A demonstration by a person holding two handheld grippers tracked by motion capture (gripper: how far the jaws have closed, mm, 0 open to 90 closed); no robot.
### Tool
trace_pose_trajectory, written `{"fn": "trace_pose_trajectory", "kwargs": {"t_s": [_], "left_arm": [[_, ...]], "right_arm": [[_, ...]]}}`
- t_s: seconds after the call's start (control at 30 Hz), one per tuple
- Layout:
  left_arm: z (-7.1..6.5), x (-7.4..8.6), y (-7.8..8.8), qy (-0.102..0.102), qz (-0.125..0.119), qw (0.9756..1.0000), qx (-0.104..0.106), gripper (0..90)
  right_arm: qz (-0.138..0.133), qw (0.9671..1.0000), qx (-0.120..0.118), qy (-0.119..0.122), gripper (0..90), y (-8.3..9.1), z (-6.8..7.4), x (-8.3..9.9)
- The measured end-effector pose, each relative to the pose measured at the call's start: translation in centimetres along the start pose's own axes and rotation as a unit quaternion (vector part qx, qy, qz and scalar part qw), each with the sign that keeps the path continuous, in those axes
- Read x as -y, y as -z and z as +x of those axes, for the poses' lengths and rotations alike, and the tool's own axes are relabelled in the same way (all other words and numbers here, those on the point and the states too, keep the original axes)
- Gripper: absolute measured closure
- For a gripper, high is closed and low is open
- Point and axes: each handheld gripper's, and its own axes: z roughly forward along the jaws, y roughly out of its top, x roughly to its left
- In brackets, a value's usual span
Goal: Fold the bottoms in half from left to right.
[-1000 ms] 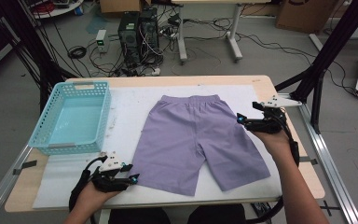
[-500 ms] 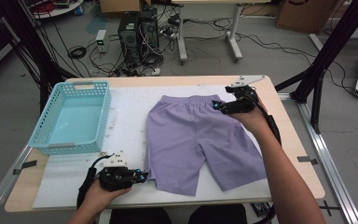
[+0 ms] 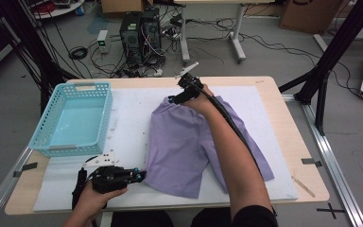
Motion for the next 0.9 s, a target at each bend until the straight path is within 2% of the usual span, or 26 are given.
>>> {"fn": "trace_pose_trajectory", "kwargs": {"t_s": [0.2, 0.3, 0.37, 0.43, 0.5, 0.53, 0.57, 0.63, 0.67, 0.8, 0.9], "left_arm": [[0.3, 0.3, 0.0, 0.01, 0.005, 0.9999, -0.006, 88.4], [0.3, 0.4, -0.2, 0.012, 0.008, 0.9999, -0.002, 88.3], [0.2, 0.4, -0.4, 0.012, 0.011, 0.9999, 0.0, 88.3], [0.1, 0.5, -0.5, 0.008, 0.013, 0.9999, 0.003, 88.4], [0.0, 0.5, -0.6, 0.008, 0.016, 0.9998, 0.005, 88.4], [-0.1, 0.5, -0.7, 0.008, 0.016, 0.9998, 0.004, 88.4], [-0.1, 0.6, -0.7, 0.008, 0.017, 0.9998, 0.004, 88.4], [-0.1, 0.6, -0.7, 0.008, 0.018, 0.9998, 0.004, 88.3], [-0.2, 0.6, -0.6, 0.01, 0.016, 0.9998, 0.005, 88.4], [-0.7, 0.4, 0.0, 0.008, 0.009, 0.9999, 0.005, 88.4], [-1.2, 0.1, 0.7, 0.006, -0.004, 0.9999, 0.009, 88.4]], "right_arm": [[0.035, 0.999, -0.009, -0.027, 20.2, -5.1, -0.2, -0.6], [0.05, 0.9984, -0.015, -0.022, 28.4, -7.0, 0.5, -0.6], [0.054, 0.9984, -0.009, -0.015, 40.8, -7.9, 0.9, -0.4], [0.074, 0.9972, -0.005, -0.009, 53.0, -8.5, 1.1, 0.0], [0.071, 0.9973, -0.01, -0.013, 62.1, -8.5, 1.4, 0.0], [0.075, 0.9971, -0.009, -0.005, 75.2, -8.4, 1.6, -0.2], [0.083, 0.9965, 0.004, 0.008, 80.9, -8.2, 2.0, -0.4], [0.093, 0.9953, 0.014, 0.024, 82.3, -8.1, 2.4, -0.6], [0.093, 0.9954, 0.014, 0.02, 82.7, -7.9, 2.5, -0.8], [0.062, 0.9981, 0.001, -0.006, 83.0, -7.0, 2.6, -1.5], [0.034, 0.9993, -0.006, -0.013, 83.0, -6.2, 2.7, -2.3]]}}
